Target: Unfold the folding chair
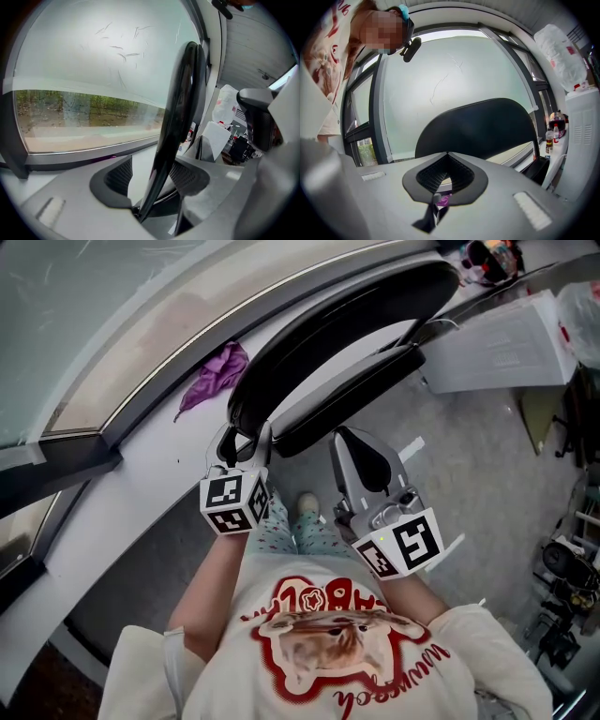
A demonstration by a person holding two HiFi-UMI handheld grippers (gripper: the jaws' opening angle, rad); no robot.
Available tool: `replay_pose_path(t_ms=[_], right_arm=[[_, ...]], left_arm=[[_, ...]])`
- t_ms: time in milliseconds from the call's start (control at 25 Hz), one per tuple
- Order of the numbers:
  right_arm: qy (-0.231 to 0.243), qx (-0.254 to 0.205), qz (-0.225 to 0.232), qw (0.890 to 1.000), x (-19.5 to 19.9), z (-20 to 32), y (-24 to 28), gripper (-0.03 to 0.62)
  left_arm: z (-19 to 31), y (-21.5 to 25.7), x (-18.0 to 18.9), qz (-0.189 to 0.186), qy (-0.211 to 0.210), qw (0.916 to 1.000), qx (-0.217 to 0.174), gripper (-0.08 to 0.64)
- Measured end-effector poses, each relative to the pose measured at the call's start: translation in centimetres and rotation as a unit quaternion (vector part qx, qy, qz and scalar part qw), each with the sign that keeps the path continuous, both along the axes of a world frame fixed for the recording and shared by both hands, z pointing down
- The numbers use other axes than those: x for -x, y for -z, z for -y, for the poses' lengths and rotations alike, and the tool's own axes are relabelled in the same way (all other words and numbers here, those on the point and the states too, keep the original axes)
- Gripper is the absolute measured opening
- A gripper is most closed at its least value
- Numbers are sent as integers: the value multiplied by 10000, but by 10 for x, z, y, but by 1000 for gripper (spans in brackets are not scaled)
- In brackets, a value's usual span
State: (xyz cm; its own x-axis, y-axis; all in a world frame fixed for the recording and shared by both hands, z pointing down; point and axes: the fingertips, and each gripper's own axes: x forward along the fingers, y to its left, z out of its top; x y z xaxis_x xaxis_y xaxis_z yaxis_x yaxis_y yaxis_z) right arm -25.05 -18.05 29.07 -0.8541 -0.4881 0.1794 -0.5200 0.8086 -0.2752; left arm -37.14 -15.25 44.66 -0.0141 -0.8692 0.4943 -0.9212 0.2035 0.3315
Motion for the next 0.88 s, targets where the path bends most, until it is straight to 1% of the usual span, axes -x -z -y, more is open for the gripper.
replay_pose_path(t_ms=[80,160,240,320,400,480,640,680,720,760,880], right_arm=[[-108,85,-107,9998,-2,5,-7,25],[-256,217,-252,9991,-7,9,-18,25],[-404,323,-362,9980,-13,14,-28,25],[-554,428,-416,9967,-18,18,-37,25],[-713,519,-509,9948,-23,21,-46,25],[-864,602,-641,9924,-28,26,-54,25],[-1173,882,-811,9858,-34,36,-67,26],[-1251,1000,-830,9836,-35,39,-71,50],[-1331,1143,-852,9808,-37,40,-76,107],[-1420,1290,-884,9774,-38,42,-82,149],[-1763,1746,-926,9643,-43,46,-101,254]], left_arm=[[3,-4,1,58,-67,9999,49,222],[7,-7,-2,201,-258,9994,123,216],[11,-8,-5,365,-457,9982,128,192],[15,-7,-8,495,-617,9968,96,146],[17,-7,-12,635,-703,9955,86,63],[18,-8,-14,722,-707,9949,79,63],[17,-7,-14,727,-819,9940,2,63],[17,-7,-15,692,-871,9938,6,63],[17,-7,-16,638,-925,9937,15,63],[17,-8,-16,589,-980,9934,25,63],[17,-9,-18,506,-1154,9920,46,63]])
